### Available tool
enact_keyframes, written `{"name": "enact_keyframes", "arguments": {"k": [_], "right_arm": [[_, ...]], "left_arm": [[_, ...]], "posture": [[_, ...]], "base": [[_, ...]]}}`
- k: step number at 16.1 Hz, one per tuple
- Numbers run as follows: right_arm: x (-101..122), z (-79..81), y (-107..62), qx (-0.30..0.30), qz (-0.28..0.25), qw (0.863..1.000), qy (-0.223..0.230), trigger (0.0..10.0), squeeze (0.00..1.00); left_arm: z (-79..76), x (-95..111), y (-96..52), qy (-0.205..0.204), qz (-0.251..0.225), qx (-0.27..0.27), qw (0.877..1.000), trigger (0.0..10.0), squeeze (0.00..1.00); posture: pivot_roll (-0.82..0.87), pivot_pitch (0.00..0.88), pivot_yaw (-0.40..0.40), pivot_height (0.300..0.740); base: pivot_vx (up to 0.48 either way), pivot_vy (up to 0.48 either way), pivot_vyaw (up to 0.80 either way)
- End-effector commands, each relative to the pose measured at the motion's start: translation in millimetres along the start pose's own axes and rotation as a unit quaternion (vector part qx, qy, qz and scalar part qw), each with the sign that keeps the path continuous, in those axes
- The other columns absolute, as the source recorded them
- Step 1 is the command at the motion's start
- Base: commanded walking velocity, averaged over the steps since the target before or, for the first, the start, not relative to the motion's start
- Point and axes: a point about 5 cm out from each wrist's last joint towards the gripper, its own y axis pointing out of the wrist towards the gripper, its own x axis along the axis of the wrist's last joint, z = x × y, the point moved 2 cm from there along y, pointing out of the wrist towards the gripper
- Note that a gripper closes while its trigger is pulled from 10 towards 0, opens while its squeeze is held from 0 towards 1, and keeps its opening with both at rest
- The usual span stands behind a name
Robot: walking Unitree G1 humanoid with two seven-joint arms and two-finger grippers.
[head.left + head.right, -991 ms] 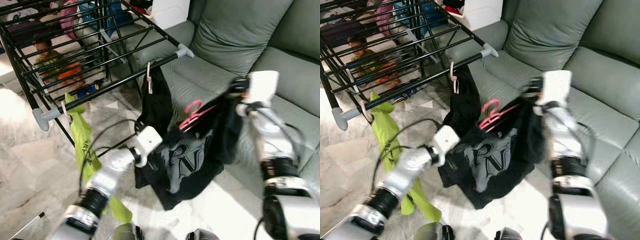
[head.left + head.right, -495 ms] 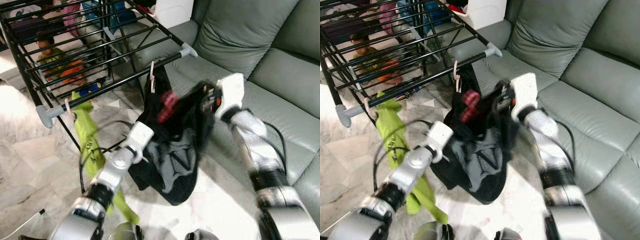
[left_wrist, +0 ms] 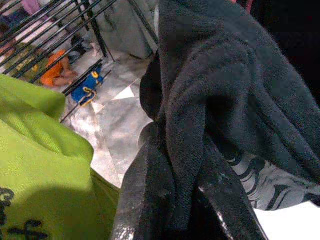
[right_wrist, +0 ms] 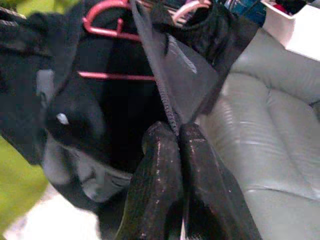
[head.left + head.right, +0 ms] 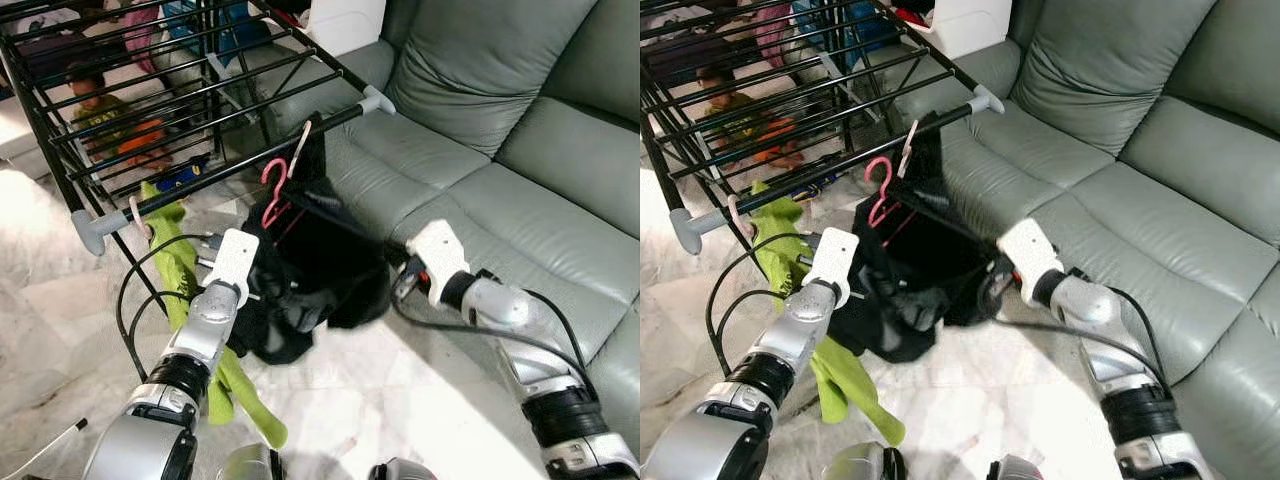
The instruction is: Hang hanger
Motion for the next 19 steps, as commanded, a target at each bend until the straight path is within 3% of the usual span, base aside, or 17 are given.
{"name": "enact_keyframes", "arguments": {"k": [1,3,5,7,9,11,12,13,14,17,19], "right_arm": [[3,-5.8,-2.0,-0.013,0.002,1.000,-0.025,0.0,0.00],[-9,-11.8,-6.1,-0.021,0.036,0.999,-0.021,0.0,0.00],[-23,52.0,-14.1,0.138,0.054,0.989,-0.009,0.0,0.00],[-24,88.0,-27.2,0.242,0.055,0.969,-0.011,0.0,0.00],[-32,101.0,-40.1,0.291,0.077,0.953,-0.007,0.0,0.00],[-47,97.3,-46.3,0.281,0.114,0.952,-0.033,0.0,0.00],[-54,91.6,-45.8,0.263,0.130,0.954,-0.058,3.1,0.00],[-63,81.3,-43.4,0.227,0.147,0.959,-0.085,10.0,0.00],[-64,70.8,-39.2,0.184,0.142,0.970,-0.068,10.0,1.00],[-54,45.0,-34.0,0.109,0.113,0.984,-0.082,10.0,1.00],[-43,49.6,-36.2,0.149,0.082,0.982,-0.078,10.0,1.00]], "left_arm": [[21.4,14,3.5,-0.019,-0.020,0.047,0.999,0.0,0.00],[26.5,15,3.4,-0.020,-0.021,0.053,0.998,0.0,0.00],[34.2,16,3.9,-0.028,-0.023,0.067,0.997,0.0,0.00],[35.4,18,4.7,-0.029,-0.026,0.070,0.997,0.0,0.00],[35.4,19,4.9,-0.029,-0.026,0.069,0.997,0.0,0.00],[34.8,18,5.2,-0.033,-0.026,0.065,0.997,0.0,0.00],[33.7,20,5.2,-0.040,-0.032,0.060,0.997,0.0,0.00],[31.3,23,5.0,-0.046,-0.042,0.050,0.997,0.0,0.00],[27.0,29,3.9,-0.055,-0.064,0.030,0.996,0.0,0.00],[18.5,39,-2.1,-0.037,-0.105,-0.033,0.993,0.0,0.00],[13.8,38,-6.7,-0.027,-0.124,-0.076,0.989,0.0,0.00]], "posture": [[-0.02,0.000,0.036,0.740],[-0.02,0.000,0.036,0.740],[-0.02,0.000,0.034,0.740],[-0.02,0.000,0.034,0.740],[-0.02,0.000,0.037,0.740],[-0.02,0.000,0.037,0.740],[-0.02,0.000,0.037,0.740],[-0.02,0.000,0.034,0.740],[-0.02,0.000,0.033,0.740],[-0.02,0.000,0.033,0.740],[-0.02,0.000,0.033,0.740]], "base": [[0.000,0.000,0.00],[0.000,0.000,0.00],[0.000,0.000,0.00],[0.000,0.000,0.00],[0.000,0.000,0.00],[0.000,0.000,0.00],[0.000,0.000,0.00],[0.000,0.000,0.00],[0.000,0.000,0.00],[0.000,0.000,0.00],[0.000,0.000,0.00]]}}
